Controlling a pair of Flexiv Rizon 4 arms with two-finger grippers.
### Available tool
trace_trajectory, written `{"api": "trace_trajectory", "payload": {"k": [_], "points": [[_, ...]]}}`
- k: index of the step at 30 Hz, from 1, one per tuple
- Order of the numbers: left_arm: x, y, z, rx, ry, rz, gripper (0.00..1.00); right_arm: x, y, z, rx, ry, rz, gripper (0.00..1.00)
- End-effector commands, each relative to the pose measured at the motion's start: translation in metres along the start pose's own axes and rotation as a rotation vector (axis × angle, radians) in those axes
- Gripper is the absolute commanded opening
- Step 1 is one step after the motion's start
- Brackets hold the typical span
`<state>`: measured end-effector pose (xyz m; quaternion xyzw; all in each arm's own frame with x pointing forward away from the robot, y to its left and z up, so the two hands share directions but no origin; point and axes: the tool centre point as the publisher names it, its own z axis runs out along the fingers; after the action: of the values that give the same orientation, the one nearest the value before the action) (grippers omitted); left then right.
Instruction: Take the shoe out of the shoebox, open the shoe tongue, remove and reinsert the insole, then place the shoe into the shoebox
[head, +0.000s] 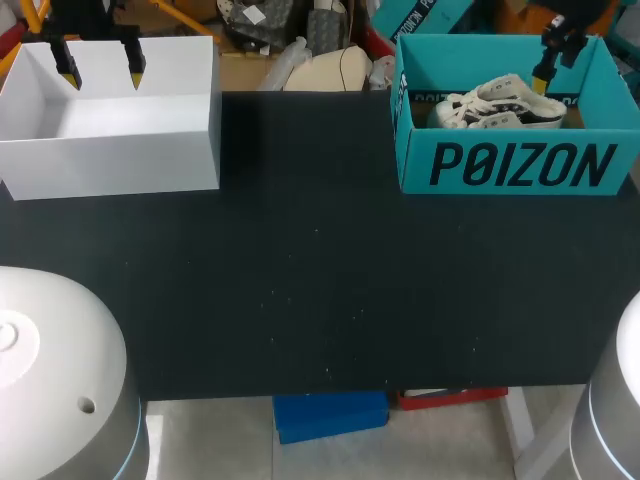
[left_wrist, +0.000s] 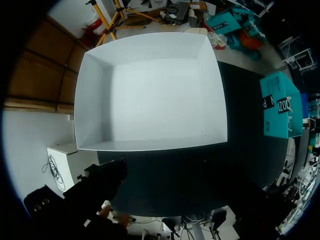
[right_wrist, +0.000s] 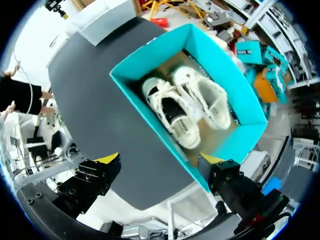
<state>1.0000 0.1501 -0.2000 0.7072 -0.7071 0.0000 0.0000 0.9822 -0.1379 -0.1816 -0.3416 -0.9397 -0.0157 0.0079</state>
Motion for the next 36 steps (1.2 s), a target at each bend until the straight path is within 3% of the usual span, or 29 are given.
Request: {"api": "trace_trajectory", "payload": {"k": [1, 10, 11, 12, 14, 15, 17, 22, 25, 28, 31, 35, 36], "points": [[0.000, 0.000, 0.000, 0.000, 0.000, 0.000, 1.00, 0.000, -0.003, 0.000, -0.009, -0.002, -0.104, 1.00], [0.000, 0.000, 0.000, 0.000, 0.000, 0.000, 1.00, -0.015, 0.021, 0.009, 0.021, -0.046, -0.337, 0.99], [0.000, 0.000, 0.000, 0.000, 0.000, 0.000, 1.00, -0.016, 0.023, 0.010, 0.025, -0.051, -0.354, 0.89], [0.000, 0.000, 0.000, 0.000, 0.000, 0.000, 1.00, -0.017, 0.027, 0.012, 0.024, -0.053, -0.365, 0.71], [0.000, 0.000, 0.000, 0.000, 0.000, 0.000, 1.00, -0.018, 0.033, 0.016, 0.031, -0.059, -0.393, 0.64], [0.000, 0.000, 0.000, 0.000, 0.000, 0.000, 1.00, -0.019, 0.036, 0.018, 0.034, -0.060, -0.399, 0.67], [0.000, 0.000, 0.000, 0.000, 0.000, 0.000, 1.00, -0.021, 0.042, 0.022, 0.029, -0.062, -0.403, 0.56], [0.000, 0.000, 0.000, 0.000, 0.000, 0.000, 1.00, -0.028, 0.057, 0.037, 0.002, -0.073, -0.447, 0.65], [0.000, 0.000, 0.000, 0.000, 0.000, 0.000, 1.00, -0.032, 0.064, 0.047, -0.001, -0.058, -0.480, 0.58], [0.000, 0.000, 0.000, 0.000, 0.000, 0.000, 1.00, -0.037, 0.072, 0.058, -0.002, -0.049, -0.518, 0.61], [0.000, 0.000, 0.000, 0.000, 0.000, 0.000, 1.00, -0.041, 0.078, 0.069, -0.001, -0.043, -0.558, 0.50], [0.000, 0.000, 0.000, 0.000, 0.000, 0.000, 1.00, -0.046, 0.082, 0.085, -0.032, -0.029, -0.605, 0.62], [0.000, 0.000, 0.000, 0.000, 0.000, 0.000, 1.00, -0.046, 0.082, 0.089, -0.029, -0.028, -0.614, 0.58]]}}
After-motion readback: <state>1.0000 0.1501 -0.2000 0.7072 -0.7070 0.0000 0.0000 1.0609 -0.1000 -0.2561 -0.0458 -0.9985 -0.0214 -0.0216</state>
